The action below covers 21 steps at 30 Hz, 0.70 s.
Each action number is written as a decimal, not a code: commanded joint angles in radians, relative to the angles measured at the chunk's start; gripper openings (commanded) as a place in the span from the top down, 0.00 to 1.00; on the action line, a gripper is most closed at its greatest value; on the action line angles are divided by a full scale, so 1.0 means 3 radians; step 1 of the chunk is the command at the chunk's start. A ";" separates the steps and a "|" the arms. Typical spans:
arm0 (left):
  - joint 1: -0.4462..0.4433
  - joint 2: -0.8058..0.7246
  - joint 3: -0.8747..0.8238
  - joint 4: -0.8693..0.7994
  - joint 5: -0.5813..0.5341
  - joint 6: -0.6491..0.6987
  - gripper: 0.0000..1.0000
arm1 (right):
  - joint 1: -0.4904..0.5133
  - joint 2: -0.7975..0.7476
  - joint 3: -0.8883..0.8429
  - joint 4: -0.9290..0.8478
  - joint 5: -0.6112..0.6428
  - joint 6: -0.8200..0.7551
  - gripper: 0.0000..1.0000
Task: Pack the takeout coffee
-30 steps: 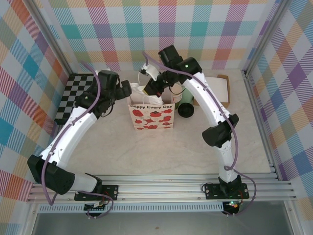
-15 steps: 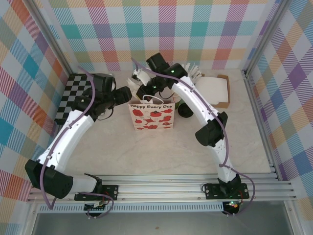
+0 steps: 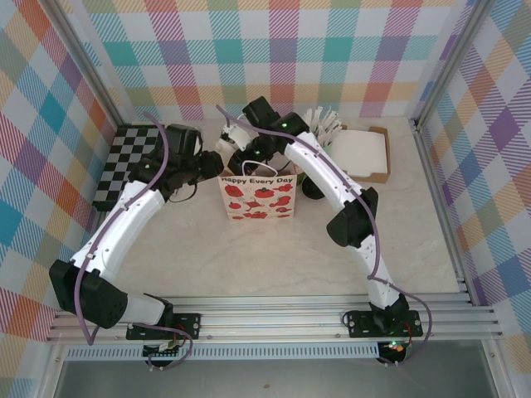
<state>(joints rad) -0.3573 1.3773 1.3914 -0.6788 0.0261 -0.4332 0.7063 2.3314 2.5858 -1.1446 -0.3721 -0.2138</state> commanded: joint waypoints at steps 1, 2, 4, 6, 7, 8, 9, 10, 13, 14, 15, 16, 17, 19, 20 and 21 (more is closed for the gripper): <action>0.0035 0.0018 0.0006 -0.0007 0.0073 0.0028 0.66 | 0.0008 -0.0298 0.0017 0.0082 0.0009 0.0107 0.73; 0.0036 0.0016 0.0009 -0.0007 0.0081 0.0035 0.66 | 0.0009 -0.0318 0.0014 0.0109 0.0062 0.0135 0.71; 0.0035 0.0017 0.0007 -0.0015 0.0091 0.0042 0.67 | 0.0009 -0.0358 0.0012 0.0170 0.0261 0.0236 0.64; 0.0033 0.0021 0.0017 -0.0043 0.0079 0.0057 0.68 | 0.0008 -0.0375 -0.0004 0.0220 0.0451 0.0308 0.61; 0.0035 0.0024 0.0020 -0.0057 0.0071 0.0065 0.68 | 0.0008 -0.0374 -0.0017 0.0239 0.0534 0.0328 0.59; 0.0035 0.0022 0.0023 -0.0069 0.0061 0.0073 0.68 | 0.0008 -0.0361 -0.0035 0.0248 0.0577 0.0329 0.58; 0.0036 0.0021 0.0021 -0.0073 0.0049 0.0067 0.68 | 0.0008 -0.0334 -0.0047 0.0244 0.0602 0.0320 0.58; 0.0035 0.0019 0.0022 -0.0080 0.0036 0.0066 0.69 | 0.0008 -0.0300 -0.0045 0.0219 0.0613 0.0319 0.58; 0.0035 0.0011 0.0011 -0.0082 0.0019 0.0067 0.70 | 0.0008 -0.0206 -0.0039 0.0183 0.0687 0.0360 0.58; 0.0035 0.0016 0.0011 -0.0084 0.0020 0.0067 0.70 | 0.0008 -0.0185 -0.0025 0.0163 0.0661 0.0360 0.60; 0.0035 0.0017 0.0015 -0.0084 0.0027 0.0063 0.71 | 0.0008 -0.0170 -0.0013 0.0138 0.0592 0.0360 0.63; 0.0035 0.0021 0.0021 -0.0094 0.0035 0.0070 0.72 | 0.0009 -0.0172 -0.0016 0.0133 0.0516 0.0360 0.67; 0.0035 0.0022 0.0029 -0.0087 0.0044 0.0070 0.73 | 0.0008 -0.0173 -0.0019 0.0127 0.0431 0.0360 0.70; 0.0035 0.0027 0.0030 -0.0077 0.0068 0.0070 0.75 | 0.0008 -0.0169 -0.0044 0.0117 0.0239 0.0361 0.77; 0.0035 0.0025 0.0030 -0.0069 0.0079 0.0070 0.76 | 0.0012 -0.0164 -0.0065 0.0114 0.0161 0.0351 0.80; 0.0034 0.0021 0.0025 -0.0059 0.0090 0.0060 0.77 | 0.0013 -0.0153 -0.0094 0.0126 0.0101 0.0345 0.83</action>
<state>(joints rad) -0.3573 1.3800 1.3914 -0.6823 0.0376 -0.4267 0.7071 2.2658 2.5740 -1.0954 -0.2531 -0.1146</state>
